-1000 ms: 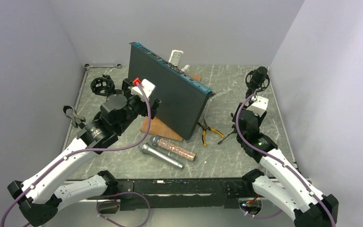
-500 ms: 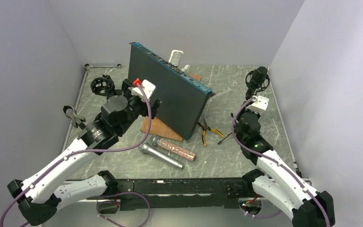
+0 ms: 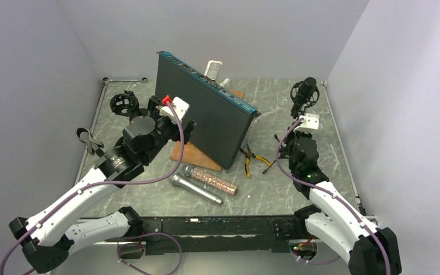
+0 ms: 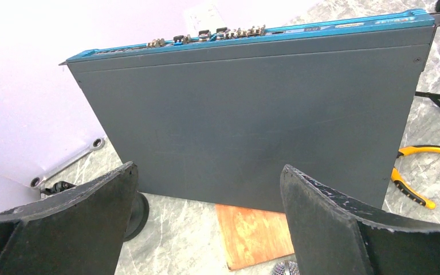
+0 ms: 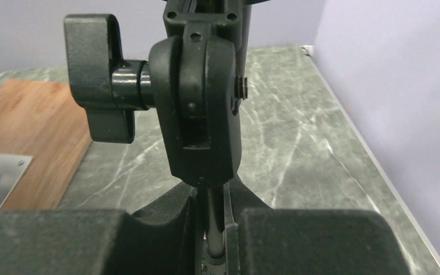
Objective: Remove the microphone from the stand
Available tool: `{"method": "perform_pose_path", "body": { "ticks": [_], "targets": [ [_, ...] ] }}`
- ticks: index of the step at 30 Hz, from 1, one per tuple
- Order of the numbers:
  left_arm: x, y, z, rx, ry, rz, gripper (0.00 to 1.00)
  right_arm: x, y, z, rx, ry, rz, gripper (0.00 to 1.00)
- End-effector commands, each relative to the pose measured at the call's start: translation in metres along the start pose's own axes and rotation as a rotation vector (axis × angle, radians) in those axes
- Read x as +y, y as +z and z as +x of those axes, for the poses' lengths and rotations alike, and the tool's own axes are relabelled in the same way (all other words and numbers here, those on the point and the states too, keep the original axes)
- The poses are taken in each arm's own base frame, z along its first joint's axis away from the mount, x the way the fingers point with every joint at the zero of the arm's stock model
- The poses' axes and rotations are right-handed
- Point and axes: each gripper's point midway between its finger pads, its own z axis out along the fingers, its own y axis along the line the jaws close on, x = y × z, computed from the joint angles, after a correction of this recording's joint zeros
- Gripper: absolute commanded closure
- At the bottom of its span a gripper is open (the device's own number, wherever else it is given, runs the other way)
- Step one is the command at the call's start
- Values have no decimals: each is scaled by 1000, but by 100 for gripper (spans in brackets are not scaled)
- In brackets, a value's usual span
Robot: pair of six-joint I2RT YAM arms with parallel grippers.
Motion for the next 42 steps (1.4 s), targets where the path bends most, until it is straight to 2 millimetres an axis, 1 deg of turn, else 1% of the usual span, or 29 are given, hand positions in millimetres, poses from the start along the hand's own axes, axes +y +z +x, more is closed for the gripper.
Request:
{"method": "perform_pose_path", "body": {
  "ticks": [1, 6, 7, 9, 12, 14, 16, 18, 19, 23, 25, 27, 31, 32, 35, 37, 38, 42],
  "targets": [
    [4, -3, -14, -64, -19, -23, 4, 46, -1, -13, -79, -47, -323, 100],
    [-4, -6, -14, -101, -13, 2, 4, 71, -8, -9, -54, -34, -573, 100],
    [-7, -6, -14, -103, -13, 10, 4, 72, -9, -6, -38, -33, -600, 100],
    [-13, -5, -13, -111, -14, 28, 5, 80, -15, -3, -15, -26, -690, 100],
    [-23, -5, -15, -131, -33, 71, 5, 87, -24, -1, 6, 14, -780, 100],
    [-28, -4, -19, -142, -68, 98, 4, 88, -26, 3, 32, 23, -792, 100],
    [-38, -4, -30, -155, -122, 153, 3, 87, -26, 6, 55, 11, -793, 100],
    [-52, -3, -49, -177, -172, 236, 3, 87, -25, 8, 67, 16, -792, 100],
    [-57, -2, -66, -202, -199, 273, 2, 87, -26, 9, 77, 17, -792, 100],
    [-84, 11, -115, -260, -269, 425, 1, 87, -25, 18, 103, 38, -784, 100],
    [-95, 26, -134, -284, -284, 466, 1, 86, -24, 19, 108, 51, -771, 100],
    [-108, 45, -148, -295, -294, 502, 1, 84, -22, 19, 110, 52, -756, 100],
    [-130, 84, -165, -315, -304, 550, 1, 77, -17, 17, 117, 46, -705, 100],
    [-137, 98, -166, -317, -305, 555, 1, 77, -18, 16, 113, 47, -708, 100],
    [-145, 123, -173, -342, -310, 545, 1, 77, -18, 14, 102, 55, -704, 100],
    [-150, 140, -173, -341, -293, 530, 1, 76, -17, 12, 96, 60, -692, 100],
    [-151, 147, -177, -349, -282, 523, 1, 75, -16, 12, 97, 65, -686, 100],
    [-166, 172, -176, -342, -263, 533, 1, 75, -16, 11, 87, 70, -683, 100]
  ]
}}
